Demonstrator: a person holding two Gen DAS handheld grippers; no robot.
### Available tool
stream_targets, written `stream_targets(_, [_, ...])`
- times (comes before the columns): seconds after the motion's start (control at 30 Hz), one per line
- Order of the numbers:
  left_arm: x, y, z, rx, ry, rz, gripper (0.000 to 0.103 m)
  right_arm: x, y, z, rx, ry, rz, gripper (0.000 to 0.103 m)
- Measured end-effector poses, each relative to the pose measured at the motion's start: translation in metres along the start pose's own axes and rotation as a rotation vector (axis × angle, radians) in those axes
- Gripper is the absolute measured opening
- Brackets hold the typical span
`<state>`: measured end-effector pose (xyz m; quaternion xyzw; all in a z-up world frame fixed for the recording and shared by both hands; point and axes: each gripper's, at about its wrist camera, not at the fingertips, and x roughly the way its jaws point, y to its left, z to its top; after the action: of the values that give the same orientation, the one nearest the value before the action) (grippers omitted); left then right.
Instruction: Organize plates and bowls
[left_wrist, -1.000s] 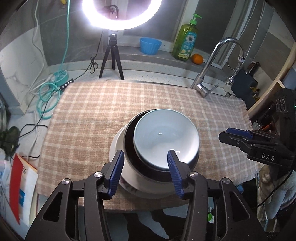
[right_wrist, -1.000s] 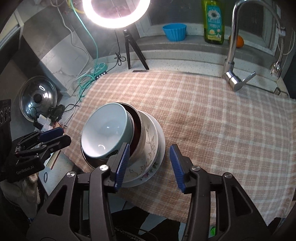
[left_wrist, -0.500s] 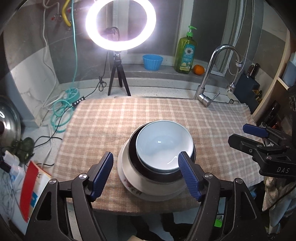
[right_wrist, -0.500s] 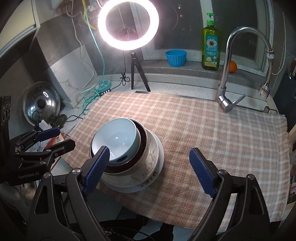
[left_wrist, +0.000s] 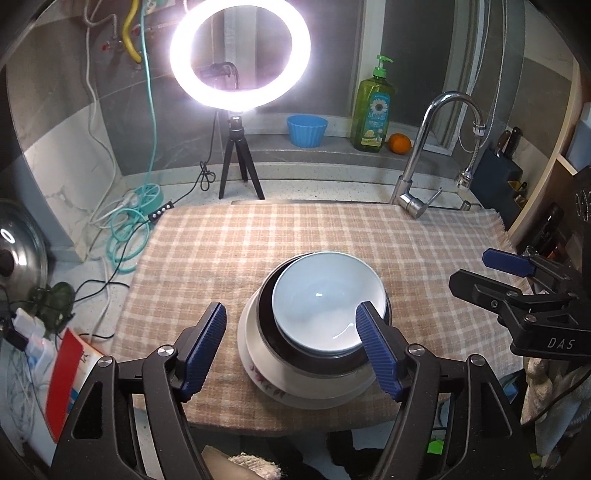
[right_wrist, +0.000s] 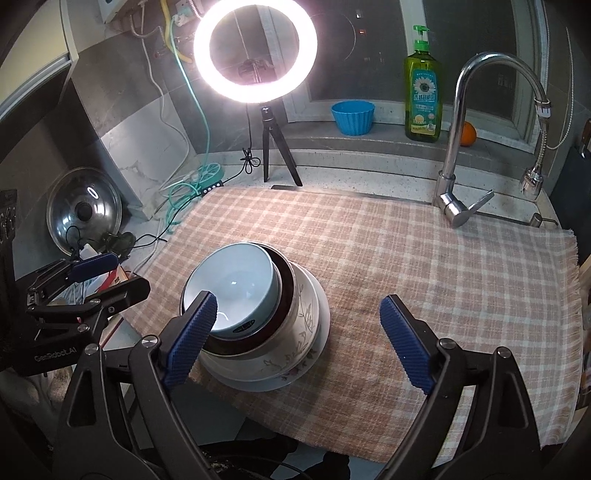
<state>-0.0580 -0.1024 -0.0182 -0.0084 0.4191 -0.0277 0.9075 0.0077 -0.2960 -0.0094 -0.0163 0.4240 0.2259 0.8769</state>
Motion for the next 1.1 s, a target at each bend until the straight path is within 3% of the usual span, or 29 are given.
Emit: stream_targets(1.1, [0.020, -0.003, 0.014, 0.027, 0.041, -0.005, 0.078, 0.030, -0.010, 0.012, 0.018, 0.036, 0.031, 0.092])
